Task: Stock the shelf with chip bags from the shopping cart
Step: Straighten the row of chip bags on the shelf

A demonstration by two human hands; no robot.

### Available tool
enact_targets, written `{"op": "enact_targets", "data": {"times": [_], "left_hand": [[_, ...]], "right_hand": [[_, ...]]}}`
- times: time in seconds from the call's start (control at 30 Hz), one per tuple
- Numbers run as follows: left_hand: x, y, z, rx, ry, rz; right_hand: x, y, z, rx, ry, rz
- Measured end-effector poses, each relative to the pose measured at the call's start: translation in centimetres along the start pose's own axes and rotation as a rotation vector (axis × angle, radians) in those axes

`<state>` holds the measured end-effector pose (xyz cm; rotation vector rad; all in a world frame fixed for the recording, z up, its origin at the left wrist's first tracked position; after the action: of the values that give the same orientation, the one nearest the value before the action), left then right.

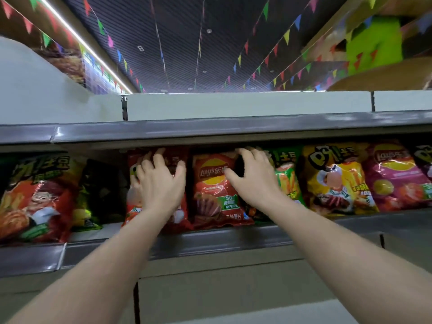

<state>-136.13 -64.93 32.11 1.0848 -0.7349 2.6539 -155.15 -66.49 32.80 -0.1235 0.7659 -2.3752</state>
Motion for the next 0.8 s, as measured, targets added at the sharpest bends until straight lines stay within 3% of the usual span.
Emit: {"op": "enact_targets", "data": {"times": [0.13,0.27,0.37,0.5,0.7,0.8], "left_hand": [[-5.7,-1.3,4.4,-0.036,-0.351,-0.184],[-8.9,1.8,7.4,-0.334,-0.611,-0.662],[-8.3,3.5,6.6,-0.541,-0.673,-0.71],[-7.1,4.3,5.8,-0.722,-0.598,-0.675],[-7.9,3.8,6.2,-0.718,-0.597,-0.641],[-8.7,3.0,6.8,-0.5,-0.614,-0.602]], "right_hand": [[-0.6,0.8,0.8,-0.038,0.022,0.041],[-2.4,2.3,1.9,-0.144,0.021,0.002],[-3.8,3.4,2.1,-0.211,0.002,-0.012],[-4.5,4.3,2.3,-0.278,0.007,-0.019],[-5.0,5.3,1.7,-0.297,0.006,-0.009],[-6.7,5.1,2.1,-0.21,-0.126,-0.01]]}}
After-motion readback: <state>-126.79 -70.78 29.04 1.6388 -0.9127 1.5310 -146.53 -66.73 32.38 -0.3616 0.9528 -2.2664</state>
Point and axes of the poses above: each hand's wrist, its own z-axis towards the middle knuckle, its own y-axis out of the palm, x = y × z, the point moved 6 cm from there along z, towards the middle knuckle, and after that the axes turned 14 degrees about -y, right-handed, at the moved point
